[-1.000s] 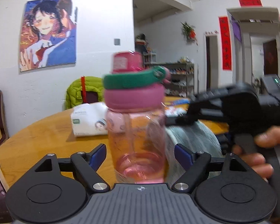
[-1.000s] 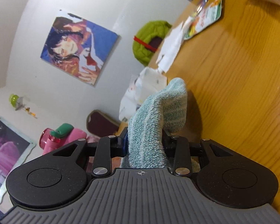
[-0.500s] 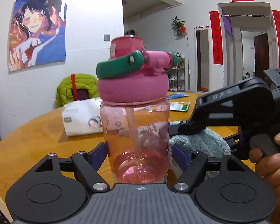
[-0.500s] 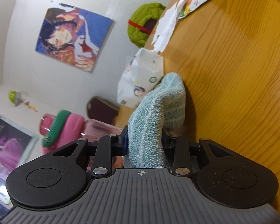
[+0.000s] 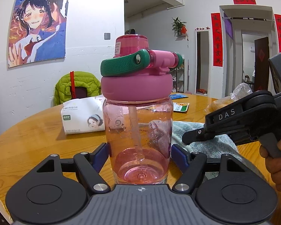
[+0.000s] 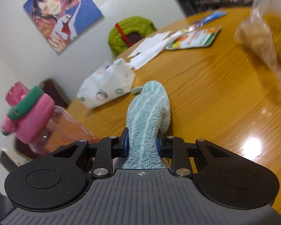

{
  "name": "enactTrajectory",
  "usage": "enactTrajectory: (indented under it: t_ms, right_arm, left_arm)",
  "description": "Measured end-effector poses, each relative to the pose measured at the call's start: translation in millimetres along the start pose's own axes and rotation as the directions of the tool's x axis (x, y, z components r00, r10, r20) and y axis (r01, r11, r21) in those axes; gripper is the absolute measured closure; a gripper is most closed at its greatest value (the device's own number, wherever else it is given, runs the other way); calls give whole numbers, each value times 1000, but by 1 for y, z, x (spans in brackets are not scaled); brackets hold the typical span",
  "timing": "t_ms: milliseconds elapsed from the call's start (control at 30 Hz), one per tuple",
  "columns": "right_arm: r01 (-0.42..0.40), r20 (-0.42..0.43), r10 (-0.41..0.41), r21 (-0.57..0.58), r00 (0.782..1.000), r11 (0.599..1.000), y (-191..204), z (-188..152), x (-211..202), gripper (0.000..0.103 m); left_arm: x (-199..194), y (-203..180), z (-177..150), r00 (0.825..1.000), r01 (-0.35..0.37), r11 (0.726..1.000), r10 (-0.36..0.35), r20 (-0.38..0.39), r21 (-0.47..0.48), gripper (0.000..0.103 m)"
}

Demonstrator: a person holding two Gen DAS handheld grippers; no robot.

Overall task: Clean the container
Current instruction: 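Hold the pink bottle with the left tool while the right tool wipes it with the towel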

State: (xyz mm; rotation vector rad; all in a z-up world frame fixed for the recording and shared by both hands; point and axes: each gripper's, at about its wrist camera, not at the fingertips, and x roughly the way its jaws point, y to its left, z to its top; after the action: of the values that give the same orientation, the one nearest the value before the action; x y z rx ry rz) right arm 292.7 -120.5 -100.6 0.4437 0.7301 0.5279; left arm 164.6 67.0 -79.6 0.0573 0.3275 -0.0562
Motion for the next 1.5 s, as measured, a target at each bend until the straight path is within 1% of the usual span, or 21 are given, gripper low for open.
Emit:
enactTrajectory:
  t_ms: [67,133,167,233,267,300,367,400,467,500,600,633,733,800,967,1000,1067,1133,1200,1333,1500]
  right_arm:
    - [-17,6,17,20,1000,1000,-4,1,-4,57]
    - [-41,28,40,35,999,999,-6,3,-9,75]
    - [-49,47,47,40,998,998,-7,3,-12,77]
    - [-151,106,141,89,984,985,-9,4,-19,78]
    - [-243,142,224,130,964,961,-12,4,-22,78]
    - [-377,180,345,197,921,905,-19,4,-22,78]
    - [-628,261,572,363,778,689,-37,-1,-13,78]
    - [-659,263,611,416,747,627,-41,-3,-6,77]
    - [-636,232,611,476,757,607,-45,-8,7,77]
    - [-604,203,593,495,779,625,-46,-10,12,77]
    - [-418,56,460,523,886,743,-47,-14,26,77]
    - [-363,12,417,514,909,777,-46,-16,29,76]
    - [-299,-32,351,458,936,837,-39,-16,31,76]
    - [-355,20,385,432,923,829,-37,-14,24,76]
    - [-607,239,565,433,790,666,-45,-5,3,76]
    - [-605,231,569,450,789,656,-45,-5,5,76]
    - [-532,153,535,500,831,683,-44,-10,19,76]
    - [-422,65,457,517,887,745,-44,-13,30,76]
    - [-318,-23,381,510,924,799,-44,-15,39,76]
    - [-281,-33,328,438,944,854,-35,-12,39,75]
    - [-338,100,323,346,941,875,-28,-6,23,74]
  left_arm:
    - [1,0,0,1000,0,1000,0,-1,1,32]
    - [1,-1,0,1000,-1,1000,1,-3,2,32]
    - [1,-1,0,1000,-2,1000,2,-3,2,32]
    - [1,-1,0,1000,-2,1000,2,-2,2,32]
    - [1,-1,0,1000,-3,1000,3,-2,2,32]
    - [2,-1,0,1000,-4,1000,4,-1,3,32]
    - [1,-1,0,1000,-5,1000,5,0,4,32]
    - [1,-1,0,1000,-5,1000,5,0,6,32]
    - [1,-1,-1,1000,-7,1000,7,1,7,32]
    - [2,-1,-1,1000,-7,1000,7,1,8,32]
    - [2,-2,-1,1000,-11,1000,11,-1,13,33]
    - [2,-2,-1,1000,-12,1000,12,-1,15,33]
    - [1,-1,-1,1000,-10,1000,10,-1,12,33]
    - [1,0,-1,1000,-10,1000,10,-1,12,33]
    - [1,-1,-1,1000,1,1000,-1,0,17,33]
    - [1,-1,-2,1000,2,1000,-2,0,20,33]
    - [1,-3,-2,1000,1,1000,-1,-1,24,33]
    - [1,-2,-2,1000,3,1000,-2,-1,22,33]
    - [1,-3,-2,1000,0,1000,0,-1,24,33]
    - [-2,-4,-2,1000,-14,1000,14,-2,-4,29]
    - [-15,-10,-1,997,-74,991,74,-1,-109,27]
